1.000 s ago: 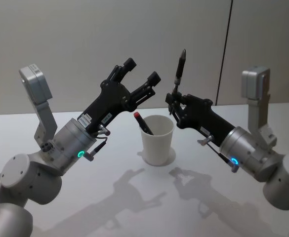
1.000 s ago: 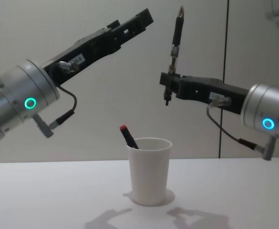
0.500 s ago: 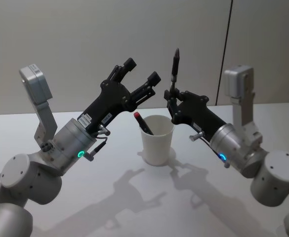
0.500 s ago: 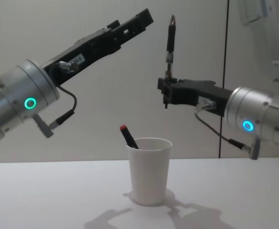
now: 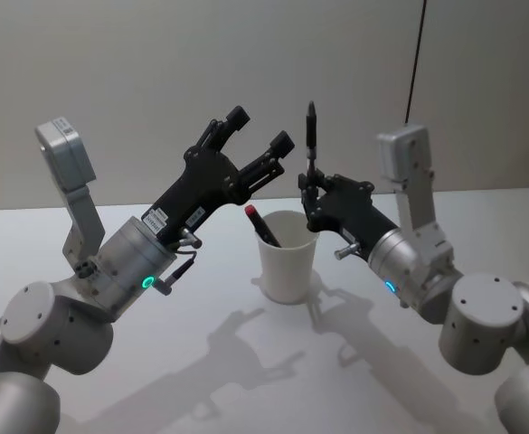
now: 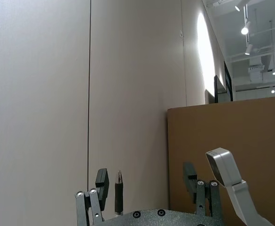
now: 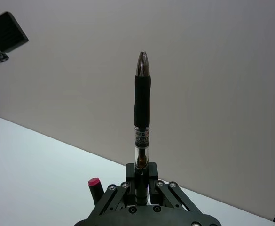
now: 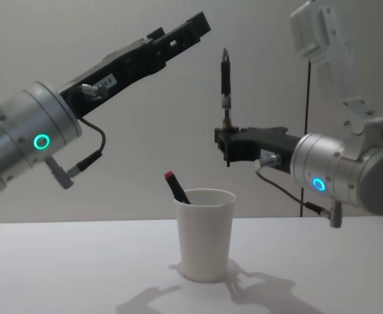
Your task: Place the pen into the pen holder.
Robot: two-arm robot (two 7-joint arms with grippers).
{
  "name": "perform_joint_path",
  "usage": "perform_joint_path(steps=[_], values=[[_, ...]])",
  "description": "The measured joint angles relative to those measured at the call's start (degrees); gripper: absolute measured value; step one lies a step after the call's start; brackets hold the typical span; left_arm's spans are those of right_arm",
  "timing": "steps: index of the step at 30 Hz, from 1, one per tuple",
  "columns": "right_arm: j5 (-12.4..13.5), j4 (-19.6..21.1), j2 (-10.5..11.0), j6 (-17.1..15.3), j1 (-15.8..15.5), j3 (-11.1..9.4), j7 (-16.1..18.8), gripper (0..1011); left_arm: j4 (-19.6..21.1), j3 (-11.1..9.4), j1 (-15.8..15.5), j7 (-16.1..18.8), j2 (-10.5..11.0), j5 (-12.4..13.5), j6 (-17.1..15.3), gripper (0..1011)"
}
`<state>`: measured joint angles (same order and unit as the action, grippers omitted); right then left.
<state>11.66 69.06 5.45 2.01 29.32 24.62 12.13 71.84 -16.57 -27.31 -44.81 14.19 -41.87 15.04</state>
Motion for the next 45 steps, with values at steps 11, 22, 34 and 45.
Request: perform_joint_path(steps=[11,22,34,45], values=[[-1.52,-2.88,-1.09,-0.74,1.37,0.25,-1.03,149,0.0,0.0,0.0,0.0,0.0,0.0,0.0,1003],[-1.88,-4.5,-1.64,-1.02,2.0,0.31,-0.9,280,0.0,0.0,0.0,0.0,0.0,0.0,0.0,1003],[-1.95,-5.29,-1.94,-0.79,2.35,0.25,-0.32,632,0.0,0.0,0.0,0.0,0.0,0.0,0.0,1003],[-1.91,-5.34,-1.98,-0.1,2.36,0.15,0.04,958,0.0,0.0,0.0,0.0,0.0,0.0,0.0,1003]])
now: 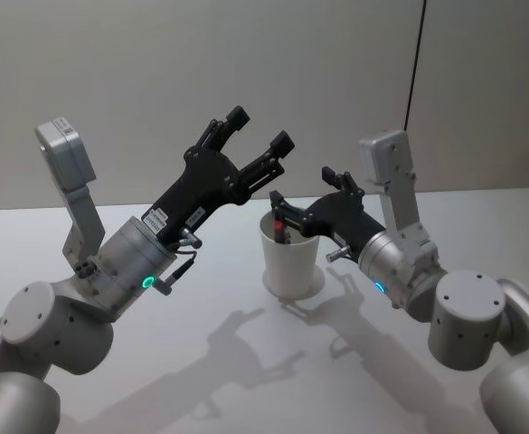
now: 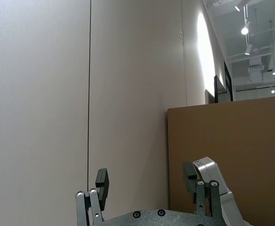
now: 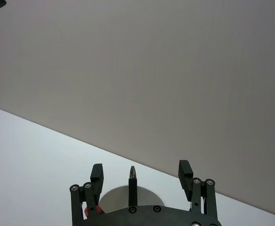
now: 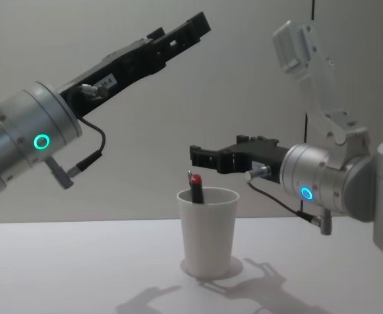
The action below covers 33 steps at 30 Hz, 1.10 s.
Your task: Place the pen into the pen holder.
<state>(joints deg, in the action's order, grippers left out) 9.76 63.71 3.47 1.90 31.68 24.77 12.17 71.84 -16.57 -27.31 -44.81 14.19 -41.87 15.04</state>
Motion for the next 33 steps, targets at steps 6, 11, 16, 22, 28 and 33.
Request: perform_joint_path(steps=[6,11,16,22,28,33], values=[[0.11,0.36,0.07,0.17,-0.22,-0.03,0.08,1001,0.0,0.0,0.0,0.0,0.0,0.0,0.0,1003],[0.2,0.88,0.19,0.25,-0.52,-0.06,0.08,1001,0.0,0.0,0.0,0.0,0.0,0.0,0.0,1003],[0.26,2.03,0.44,0.42,-1.15,-0.07,-0.36,1001,0.0,0.0,0.0,0.0,0.0,0.0,0.0,1003],[0.2,4.72,1.11,0.87,-2.66,-0.03,-2.11,1001,0.0,0.0,0.0,0.0,0.0,0.0,0.0,1003],[-0.49,8.9,2.28,1.61,-5.19,0.06,-5.4,1001,0.0,0.0,0.0,0.0,0.0,0.0,0.0,1003],[-1.58,13.21,3.59,2.36,-7.93,0.16,-9.38,1001,0.0,0.0,0.0,0.0,0.0,0.0,0.0,1003]])
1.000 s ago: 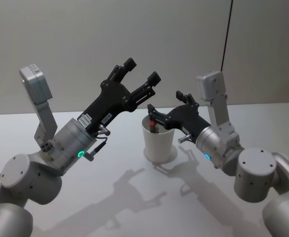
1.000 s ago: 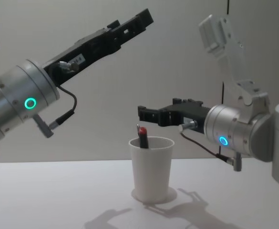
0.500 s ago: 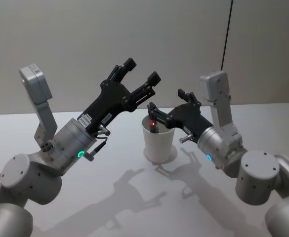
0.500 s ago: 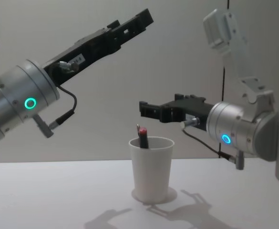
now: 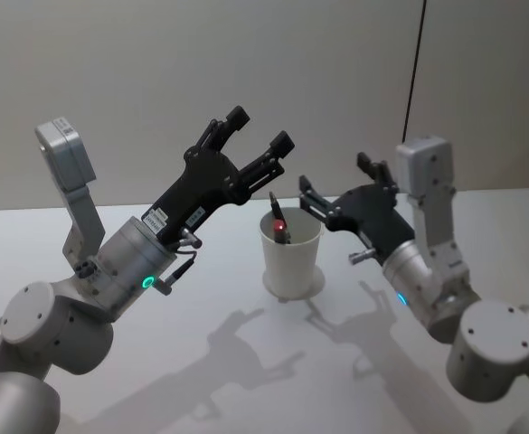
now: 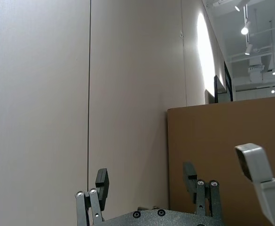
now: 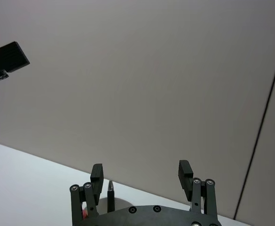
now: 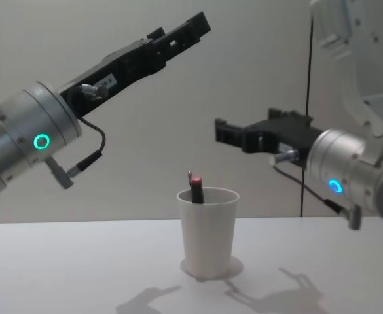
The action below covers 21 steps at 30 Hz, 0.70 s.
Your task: Place the pen into the pen holder.
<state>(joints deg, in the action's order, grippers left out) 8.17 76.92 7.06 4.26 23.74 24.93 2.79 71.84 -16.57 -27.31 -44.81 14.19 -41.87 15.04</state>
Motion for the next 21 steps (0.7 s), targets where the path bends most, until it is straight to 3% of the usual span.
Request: perform_joint_path(steps=[11,21], values=[[-1.98,8.18,2.66,0.7,-5.39,0.13,-7.21,1001,0.0,0.0,0.0,0.0,0.0,0.0,0.0,1003],[-2.78,11.72,3.82,0.97,-7.74,0.15,-10.25,1001,0.0,0.0,0.0,0.0,0.0,0.0,0.0,1003]])
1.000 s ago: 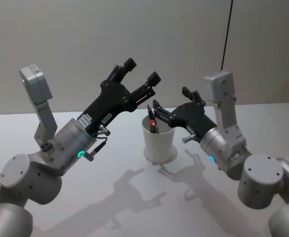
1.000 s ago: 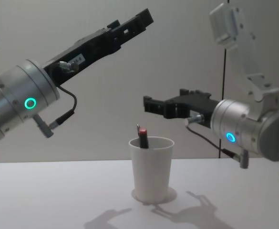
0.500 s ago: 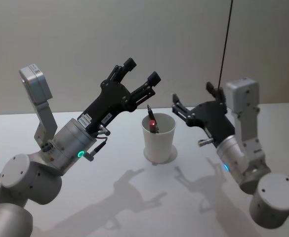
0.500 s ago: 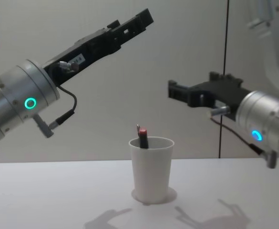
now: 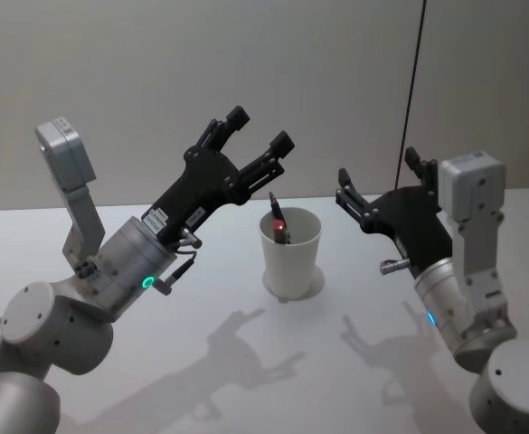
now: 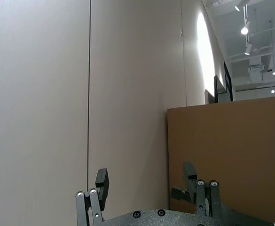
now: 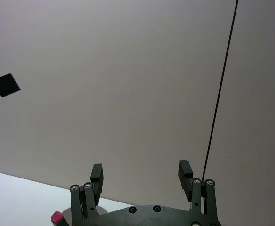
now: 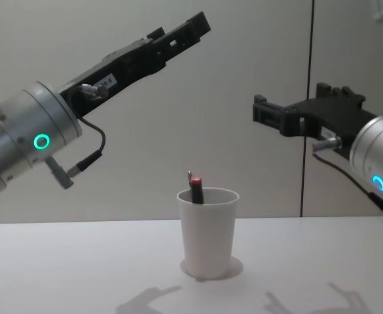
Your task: Place the pen into the pen holder.
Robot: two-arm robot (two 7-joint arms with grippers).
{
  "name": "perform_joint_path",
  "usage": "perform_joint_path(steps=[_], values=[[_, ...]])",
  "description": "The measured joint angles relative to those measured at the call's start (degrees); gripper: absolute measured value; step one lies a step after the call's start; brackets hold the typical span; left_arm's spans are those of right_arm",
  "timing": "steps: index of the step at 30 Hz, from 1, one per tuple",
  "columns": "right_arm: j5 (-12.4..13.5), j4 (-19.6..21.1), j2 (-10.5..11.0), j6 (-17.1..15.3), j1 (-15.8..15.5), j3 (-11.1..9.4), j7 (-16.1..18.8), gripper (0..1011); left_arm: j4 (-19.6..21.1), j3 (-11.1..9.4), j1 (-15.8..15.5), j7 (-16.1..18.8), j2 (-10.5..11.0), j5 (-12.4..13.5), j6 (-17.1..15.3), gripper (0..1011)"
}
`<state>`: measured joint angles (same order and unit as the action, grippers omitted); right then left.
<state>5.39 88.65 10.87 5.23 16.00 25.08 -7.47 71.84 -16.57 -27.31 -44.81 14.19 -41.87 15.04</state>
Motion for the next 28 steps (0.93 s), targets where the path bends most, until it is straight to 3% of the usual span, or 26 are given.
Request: perform_joint_path(steps=[28], values=[[-0.62,2.61,0.86,0.21,-1.75,0.0,-2.3,1001,0.0,0.0,0.0,0.0,0.0,0.0,0.0,1002]])
